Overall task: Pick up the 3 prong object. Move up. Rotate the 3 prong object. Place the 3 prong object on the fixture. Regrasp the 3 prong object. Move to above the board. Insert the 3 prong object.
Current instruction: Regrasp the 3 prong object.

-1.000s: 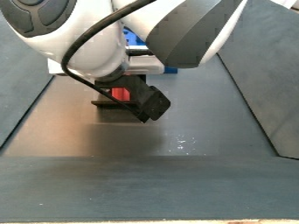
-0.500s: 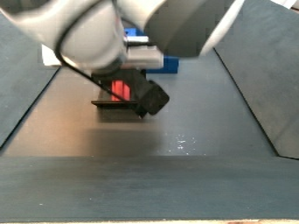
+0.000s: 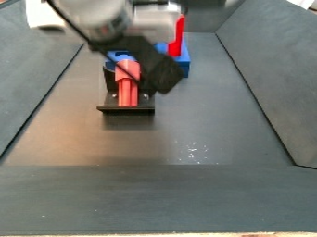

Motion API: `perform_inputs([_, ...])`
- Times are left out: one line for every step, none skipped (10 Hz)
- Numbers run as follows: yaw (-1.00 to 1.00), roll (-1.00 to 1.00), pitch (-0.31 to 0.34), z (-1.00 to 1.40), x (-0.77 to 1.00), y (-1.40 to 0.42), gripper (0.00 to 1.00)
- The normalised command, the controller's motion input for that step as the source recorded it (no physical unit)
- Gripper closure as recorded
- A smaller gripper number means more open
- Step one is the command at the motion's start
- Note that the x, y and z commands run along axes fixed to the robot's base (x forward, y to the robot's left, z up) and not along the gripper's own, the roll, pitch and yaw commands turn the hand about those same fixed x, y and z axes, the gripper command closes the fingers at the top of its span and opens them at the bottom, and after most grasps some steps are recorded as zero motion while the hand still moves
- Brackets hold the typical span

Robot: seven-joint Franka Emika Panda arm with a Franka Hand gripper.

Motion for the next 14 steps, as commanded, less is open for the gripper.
perform_inputs([0.01, 0.04, 0.060, 0.26, -0.02, 0.01, 0.00])
perform_inputs([0.03, 1.00, 0.043, 0.86, -0.11, -0.82, 0.00])
perform_inputs([0.03, 1.00, 0.040, 0.79, -0.10, -0.76, 0.00])
perform_inputs([0.03, 1.00, 0.034, 0.70, -0.11, -0.68, 0.00])
perform_inputs([0.03, 1.00, 0.023, 0.45, -0.12, -0.47, 0.00])
perform_inputs([0.03, 1.00, 0.020, 0.23, -0.09, -0.31, 0.00])
perform_inputs([0.03, 1.00, 0.021, 0.05, -0.03, -0.10, 0.00])
perform_inputs([0.03, 1.00, 0.023, 0.04, -0.01, -0.05, 0.00])
perform_inputs([0.03, 1.00, 0.024, 0.03, 0.00, -0.04, 0.00])
perform_inputs([0.03, 1.00, 0.020, 0.02, -0.02, -0.03, 0.00])
perform_inputs([0.03, 1.00, 0.014, 0.02, -0.03, -0.03, 0.00])
perform_inputs([0.03, 1.00, 0.010, 0.01, -0.03, -0.03, 0.00])
perform_inputs([0.04, 1.00, 0.004, 0.00, -0.03, -0.03, 0.00])
perform_inputs([0.04, 1.00, -0.001, 0.00, -0.03, -0.02, 0.00])
